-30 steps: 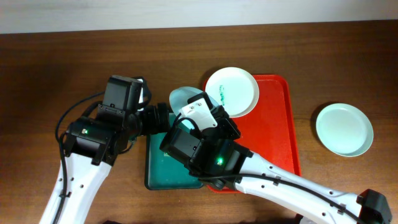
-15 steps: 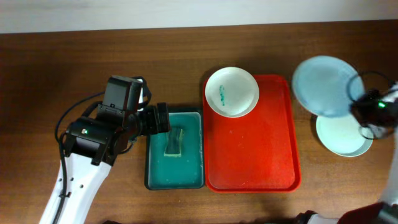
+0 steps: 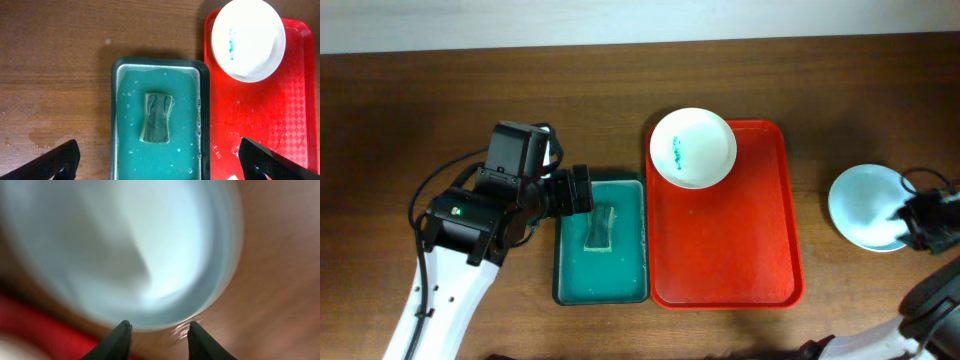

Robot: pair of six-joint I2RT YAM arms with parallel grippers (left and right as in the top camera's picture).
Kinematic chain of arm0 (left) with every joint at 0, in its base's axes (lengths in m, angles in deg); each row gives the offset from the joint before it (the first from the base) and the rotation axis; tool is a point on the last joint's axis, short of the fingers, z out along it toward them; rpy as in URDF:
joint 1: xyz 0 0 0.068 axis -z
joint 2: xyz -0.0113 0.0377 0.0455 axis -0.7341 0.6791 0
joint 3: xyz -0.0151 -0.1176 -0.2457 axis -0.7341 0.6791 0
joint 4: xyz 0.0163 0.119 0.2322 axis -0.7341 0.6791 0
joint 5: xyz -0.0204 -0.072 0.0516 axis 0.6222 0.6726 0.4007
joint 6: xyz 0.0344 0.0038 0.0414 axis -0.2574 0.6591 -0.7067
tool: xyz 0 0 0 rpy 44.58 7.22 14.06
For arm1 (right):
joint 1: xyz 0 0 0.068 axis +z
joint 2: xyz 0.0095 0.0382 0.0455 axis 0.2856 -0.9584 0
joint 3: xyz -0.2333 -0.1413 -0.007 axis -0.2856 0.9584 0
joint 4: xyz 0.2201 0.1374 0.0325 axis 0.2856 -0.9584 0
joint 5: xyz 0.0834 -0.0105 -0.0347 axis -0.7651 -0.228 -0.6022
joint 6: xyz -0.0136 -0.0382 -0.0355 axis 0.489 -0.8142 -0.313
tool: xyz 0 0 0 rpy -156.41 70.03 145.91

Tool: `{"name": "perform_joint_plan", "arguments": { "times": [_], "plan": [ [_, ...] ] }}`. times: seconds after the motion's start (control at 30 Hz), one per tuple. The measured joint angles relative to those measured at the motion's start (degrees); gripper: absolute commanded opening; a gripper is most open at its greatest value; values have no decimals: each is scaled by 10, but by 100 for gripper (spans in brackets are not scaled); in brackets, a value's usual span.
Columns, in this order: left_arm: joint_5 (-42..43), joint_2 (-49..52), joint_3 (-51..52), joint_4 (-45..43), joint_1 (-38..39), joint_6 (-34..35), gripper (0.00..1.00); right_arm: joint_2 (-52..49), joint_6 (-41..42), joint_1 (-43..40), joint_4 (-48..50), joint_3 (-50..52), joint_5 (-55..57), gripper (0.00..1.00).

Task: Clean dirty plates on tray and stack at the side
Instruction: 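Place the plate onto the plate at the table's right side, then slide the last plate to the tray center with the right gripper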

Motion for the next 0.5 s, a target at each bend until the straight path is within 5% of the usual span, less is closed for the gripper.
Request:
{"name": "perform_joint_plan", "arguments": {
  "times": [0.13,0.17,0.27,0.43,0.47,0.5],
  "plan": [
    [0,0,0,0,0,0,99,177,-90,222,3,0,-61,45],
    [1,0,0,1,0,0,99,186,-128,338,49,-1,-54,45],
    [0,0,0,1,0,0,99,123,-155,506,158,-2,41,45],
    [0,0,0,0,0,0,99,-74,-170,539,375,1,141,58],
    [0,0,0,0,-1,0,99,-90,-170,539,390,1,145,51],
    [0,0,0,1,0,0,99,-112,-171,537,405,1,148,11]
  ]
}}
